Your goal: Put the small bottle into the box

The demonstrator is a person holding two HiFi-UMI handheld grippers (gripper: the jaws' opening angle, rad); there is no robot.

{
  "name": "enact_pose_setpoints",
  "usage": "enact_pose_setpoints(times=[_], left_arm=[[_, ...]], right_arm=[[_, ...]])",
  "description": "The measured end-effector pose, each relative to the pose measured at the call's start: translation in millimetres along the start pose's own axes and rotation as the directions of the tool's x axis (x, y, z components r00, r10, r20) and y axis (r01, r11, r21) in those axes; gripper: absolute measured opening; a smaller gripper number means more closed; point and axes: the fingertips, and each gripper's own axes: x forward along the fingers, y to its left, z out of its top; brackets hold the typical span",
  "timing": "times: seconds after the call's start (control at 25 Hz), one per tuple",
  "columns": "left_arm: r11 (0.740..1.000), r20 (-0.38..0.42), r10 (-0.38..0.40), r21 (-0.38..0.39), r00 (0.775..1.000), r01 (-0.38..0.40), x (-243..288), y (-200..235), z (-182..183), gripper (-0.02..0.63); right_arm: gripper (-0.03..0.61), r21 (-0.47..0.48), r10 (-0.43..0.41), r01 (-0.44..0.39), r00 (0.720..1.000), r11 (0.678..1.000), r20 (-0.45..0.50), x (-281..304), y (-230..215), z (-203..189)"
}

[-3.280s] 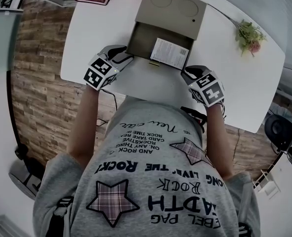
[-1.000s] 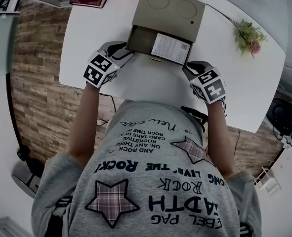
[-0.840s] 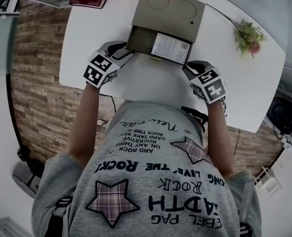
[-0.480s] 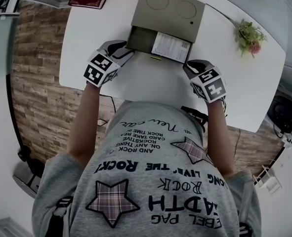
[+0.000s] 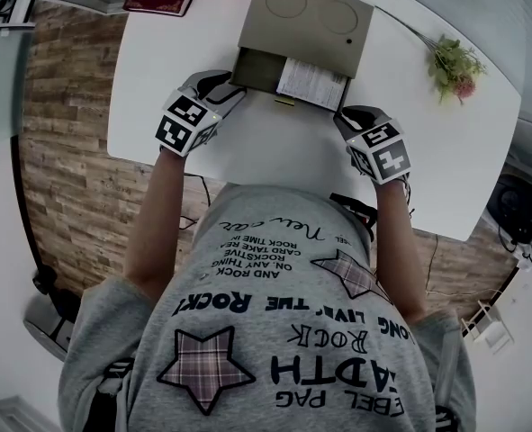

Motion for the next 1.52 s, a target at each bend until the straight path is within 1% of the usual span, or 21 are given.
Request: enact_pose_setpoints(times=[0.48, 1.04, 1.28, 1.52], left_arm=[[1.0, -0.002, 0.016, -0.007, 1.0, -0.016, 8, 7, 5, 0.173], [0.998, 0.007, 0.056, -0.022, 0.998, -0.056, 18, 14, 10, 0.172], [0.998, 0.012, 0.051, -0.032, 0.999, -0.051, 18, 16, 13, 0.17], [0.997, 0.014, 0.068, -0.035, 0.998, -0.067, 21, 19, 15, 0.17]], right_arm=[[0.075, 0.045, -0.014, 0.013, 1.0, 0.999, 0.022, 3, -12, 5], [0.077, 0.109, -0.025, 0.019, 0.998, 0.994, 0.057, 7, -26, 8], [0.076, 0.118, -0.032, 0.024, 0.997, 0.993, 0.067, 7, -29, 11], [0.077, 0.121, -0.049, 0.04, 0.996, 0.992, 0.076, 8, -33, 12]])
